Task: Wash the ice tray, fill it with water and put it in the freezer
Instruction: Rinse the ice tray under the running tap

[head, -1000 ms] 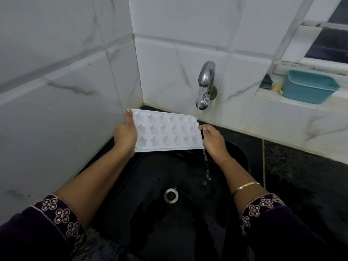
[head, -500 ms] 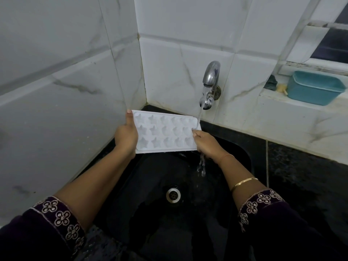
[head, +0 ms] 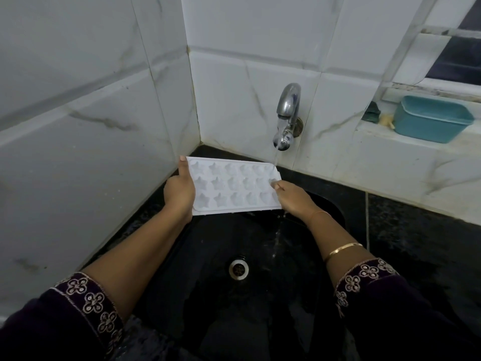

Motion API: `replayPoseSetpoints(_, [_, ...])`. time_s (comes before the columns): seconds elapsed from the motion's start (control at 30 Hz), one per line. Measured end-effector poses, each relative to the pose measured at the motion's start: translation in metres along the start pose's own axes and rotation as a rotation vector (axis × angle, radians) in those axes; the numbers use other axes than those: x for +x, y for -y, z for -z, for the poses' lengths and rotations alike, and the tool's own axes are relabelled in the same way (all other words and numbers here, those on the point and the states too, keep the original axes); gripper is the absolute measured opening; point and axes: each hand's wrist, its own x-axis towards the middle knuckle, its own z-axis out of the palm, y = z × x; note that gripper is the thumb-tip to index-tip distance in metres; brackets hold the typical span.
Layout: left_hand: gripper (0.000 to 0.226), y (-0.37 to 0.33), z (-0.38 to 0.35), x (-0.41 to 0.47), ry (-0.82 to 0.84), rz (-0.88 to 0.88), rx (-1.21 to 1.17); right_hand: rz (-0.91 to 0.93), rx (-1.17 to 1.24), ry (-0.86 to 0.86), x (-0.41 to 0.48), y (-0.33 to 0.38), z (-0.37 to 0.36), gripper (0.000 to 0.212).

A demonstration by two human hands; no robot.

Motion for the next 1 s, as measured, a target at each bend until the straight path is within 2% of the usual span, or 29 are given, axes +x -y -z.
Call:
replayPoseSetpoints(0.1, [0.045, 0.003, -0.007, -0.004, 0.003, 0.002, -0.012, -0.005, -0.031, 0.002, 0.004, 0.007, -0.003, 0.034])
replayPoseSetpoints(0.17, [0.050, 0.002, -0.006, -0.004, -0.012, -0.015, -0.011, -0.012, 0.043, -0.008, 0.001, 0.009, -0.004, 0.037])
replayPoseSetpoints(0.27, [0.051, 0.002, -0.001, 0.002, -0.021, 0.002, 0.006, 0.004, 0.091, 0.042, -0.002, 0.001, 0.002, 0.025])
replayPoseSetpoints(0.43, [0.052, 0.007, -0.006, 0.001, 0.013, 0.011, -0.004, -0.018, -0.056, 0.007, 0.005, 0.004, -0.001, 0.033])
replayPoseSetpoints(0.53, [0.053, 0.008, -0.004, 0.002, -0.009, -0.005, 0.009, -0.020, 0.034, 0.017, 0.002, 0.006, -0.002, 0.038])
replayPoseSetpoints(0.63, [0.055, 0.006, 0.000, 0.004, -0.024, -0.021, 0.024, -0.022, 0.099, 0.076, 0.001, -0.001, 0.001, 0.029])
replayPoseSetpoints(0.83, [0.054, 0.009, 0.000, 0.001, -0.015, -0.007, 0.023, -0.041, -0.101, 0.034, 0.004, 0.009, -0.001, 0.037])
replayPoseSetpoints(1.0, [0.056, 0.012, 0.006, 0.007, -0.029, 0.017, 0.013, -0.039, 0.041, 0.070, 0.002, 0.021, -0.008, 0.035])
